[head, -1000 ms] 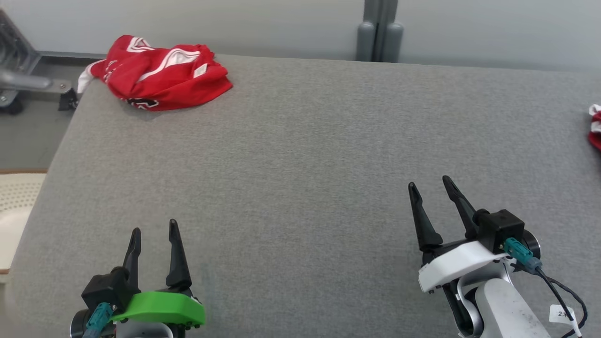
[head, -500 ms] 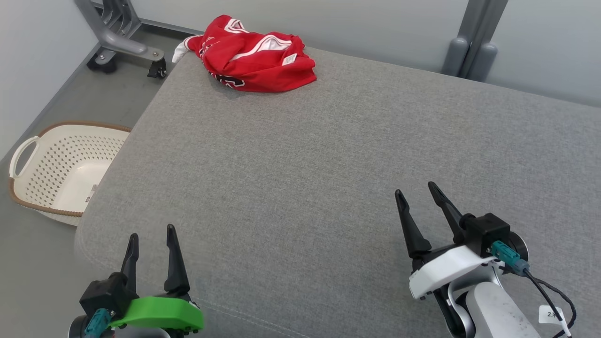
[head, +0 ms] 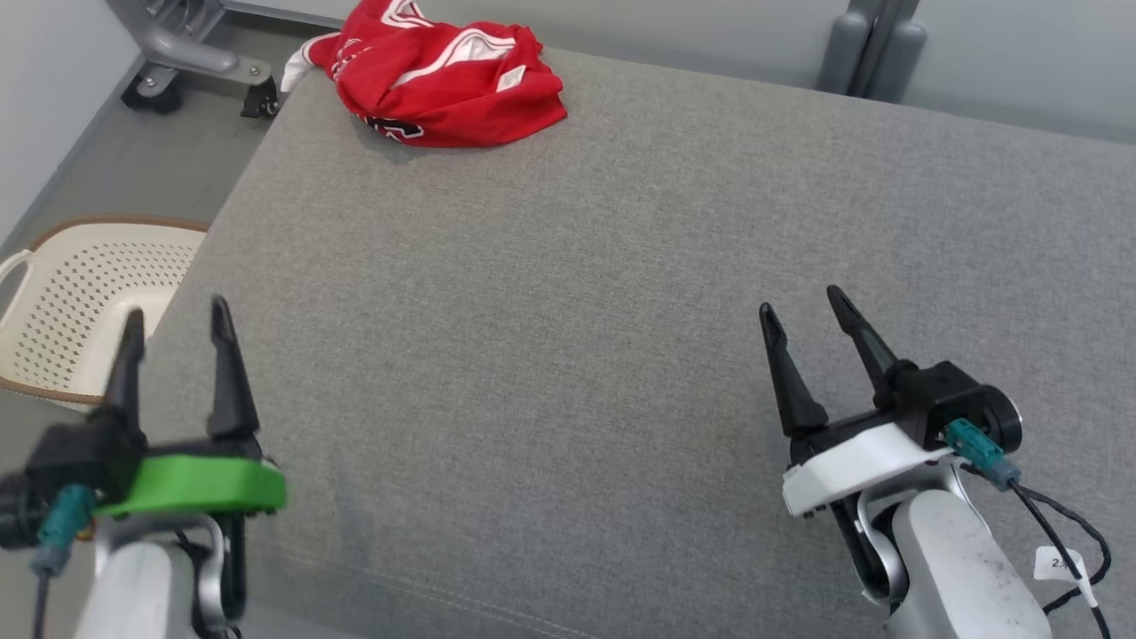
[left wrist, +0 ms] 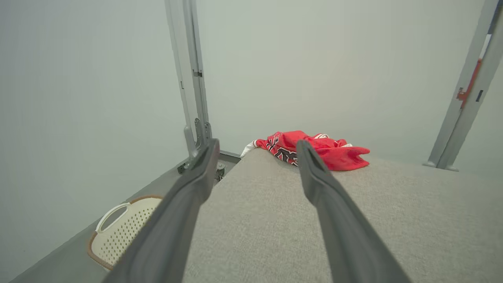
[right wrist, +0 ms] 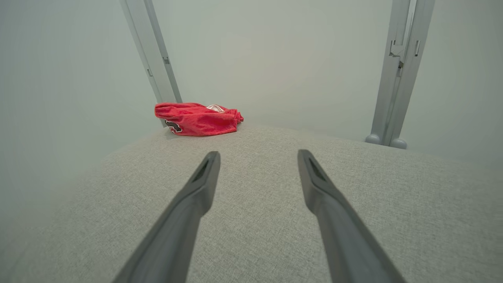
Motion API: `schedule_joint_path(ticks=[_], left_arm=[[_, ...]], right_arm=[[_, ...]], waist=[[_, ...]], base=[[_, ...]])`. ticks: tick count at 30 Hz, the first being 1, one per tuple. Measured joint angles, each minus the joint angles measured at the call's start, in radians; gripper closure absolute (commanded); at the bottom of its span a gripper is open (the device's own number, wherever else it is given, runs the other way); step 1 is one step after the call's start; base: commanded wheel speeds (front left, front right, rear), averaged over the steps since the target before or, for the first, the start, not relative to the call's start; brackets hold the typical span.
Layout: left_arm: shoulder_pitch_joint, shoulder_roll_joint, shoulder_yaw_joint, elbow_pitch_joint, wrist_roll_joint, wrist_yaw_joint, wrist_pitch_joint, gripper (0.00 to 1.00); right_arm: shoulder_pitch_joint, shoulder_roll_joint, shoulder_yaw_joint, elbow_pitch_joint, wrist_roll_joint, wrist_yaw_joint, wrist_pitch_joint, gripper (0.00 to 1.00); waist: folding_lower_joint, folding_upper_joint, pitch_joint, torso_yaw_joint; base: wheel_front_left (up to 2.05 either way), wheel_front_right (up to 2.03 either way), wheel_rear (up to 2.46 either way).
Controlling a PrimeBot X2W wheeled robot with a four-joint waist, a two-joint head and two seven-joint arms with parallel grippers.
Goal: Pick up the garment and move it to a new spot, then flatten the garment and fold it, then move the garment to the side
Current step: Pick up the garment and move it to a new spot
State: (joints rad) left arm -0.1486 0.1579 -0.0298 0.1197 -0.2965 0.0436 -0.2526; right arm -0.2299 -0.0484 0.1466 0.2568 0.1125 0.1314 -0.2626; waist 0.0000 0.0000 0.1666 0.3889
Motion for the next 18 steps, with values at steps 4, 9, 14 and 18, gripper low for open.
schedule_joint_path(ticks=[4, 9, 14, 18], left_arm=[[-0.184, 0.114, 0.015, -0.028, 0.043, -0.022, 0.072, 0.0], [-0.441, 0.244, 0.013, 0.017, 0.077, -0.072, 0.214, 0.0], [-0.665, 0.282, 0.021, 0.178, 0.017, -0.114, 0.363, 0.0], [-0.768, 0.311, 0.009, 0.334, 0.01, -0.126, 0.414, 0.0]], right_arm=[[-0.035, 0.0, -0.013, -0.042, -0.038, 0.0, 0.012, 0.0], [-0.076, 0.0, -0.023, -0.112, -0.087, 0.0, 0.043, 0.0], [-0.086, -0.001, -0.038, -0.201, -0.134, 0.0, 0.086, 0.0], [-0.089, -0.003, -0.038, -0.277, -0.151, 0.0, 0.112, 0.0]], waist=[[0.0, 0.0, 0.05, -0.028], [0.0, 0.0, 0.129, -0.073], [0.0, 0.0, 0.224, -0.12], [0.0, 0.0, 0.304, -0.153]], base=[[0.0, 0.0, 0.0], [0.0, 0.0, 0.0], [0.0, 0.0, 0.0], [0.0, 0.0, 0.0]])
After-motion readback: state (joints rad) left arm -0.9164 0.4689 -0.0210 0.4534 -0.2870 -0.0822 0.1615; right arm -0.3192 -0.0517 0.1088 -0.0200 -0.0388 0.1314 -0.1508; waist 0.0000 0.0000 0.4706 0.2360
